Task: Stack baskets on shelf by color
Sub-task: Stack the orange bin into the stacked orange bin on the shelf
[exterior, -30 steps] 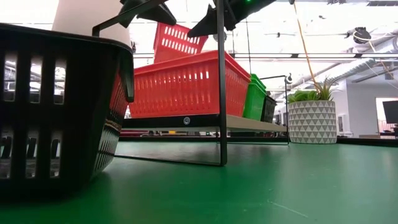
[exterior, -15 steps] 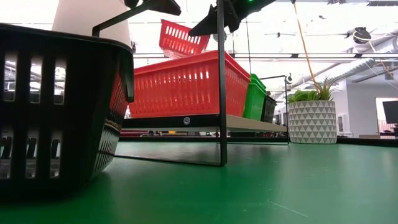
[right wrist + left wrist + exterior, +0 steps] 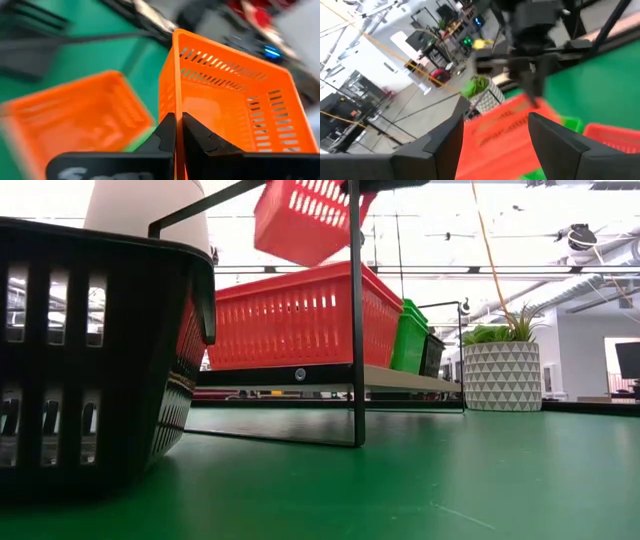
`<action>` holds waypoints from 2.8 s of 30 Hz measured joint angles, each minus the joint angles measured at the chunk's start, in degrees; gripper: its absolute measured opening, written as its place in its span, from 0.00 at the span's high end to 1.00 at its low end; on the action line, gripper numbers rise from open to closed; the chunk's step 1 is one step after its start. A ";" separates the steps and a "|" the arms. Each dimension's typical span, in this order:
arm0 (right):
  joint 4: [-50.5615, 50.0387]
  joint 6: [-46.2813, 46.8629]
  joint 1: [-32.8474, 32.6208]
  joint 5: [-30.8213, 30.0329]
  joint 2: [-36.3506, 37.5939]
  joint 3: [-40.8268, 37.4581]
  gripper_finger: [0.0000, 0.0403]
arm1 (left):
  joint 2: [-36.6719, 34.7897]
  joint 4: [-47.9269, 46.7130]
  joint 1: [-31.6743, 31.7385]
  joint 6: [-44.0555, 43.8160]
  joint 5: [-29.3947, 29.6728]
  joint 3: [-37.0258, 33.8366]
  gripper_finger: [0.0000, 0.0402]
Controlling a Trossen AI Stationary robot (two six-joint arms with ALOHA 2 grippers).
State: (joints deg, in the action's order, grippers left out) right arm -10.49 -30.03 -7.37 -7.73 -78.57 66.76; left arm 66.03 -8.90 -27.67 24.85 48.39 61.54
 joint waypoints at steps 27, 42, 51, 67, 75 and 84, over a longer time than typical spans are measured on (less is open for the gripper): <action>-6.55 -12.55 -0.09 26.05 0.70 -0.02 0.98 | -3.33 -19.46 -3.28 -32.88 -3.40 -0.07 0.44; -7.73 -18.87 4.19 32.02 -1.93 -0.02 0.98 | -3.33 -17.40 -3.49 -30.65 -3.37 -0.07 0.44; -7.77 -20.36 4.71 36.48 -6.00 -0.02 0.98 | -3.33 -16.98 -3.38 -30.81 -3.40 -0.07 0.44; -7.60 -20.17 4.58 36.57 -8.54 -0.63 0.98 | -3.33 -16.97 -3.38 -31.03 -3.44 -0.07 0.44; -3.88 -20.44 4.60 36.57 -8.50 -4.81 0.98 | -3.33 -16.97 -3.38 -31.07 -3.48 -0.07 0.44; -1.27 -20.09 4.62 36.40 -8.50 -7.74 0.93 | -3.33 -16.97 -3.38 -31.09 -3.47 -0.07 0.44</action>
State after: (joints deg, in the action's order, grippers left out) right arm -11.77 -50.12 -2.74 28.67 -87.07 59.02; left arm 62.70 -25.87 -31.05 -6.24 44.92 61.47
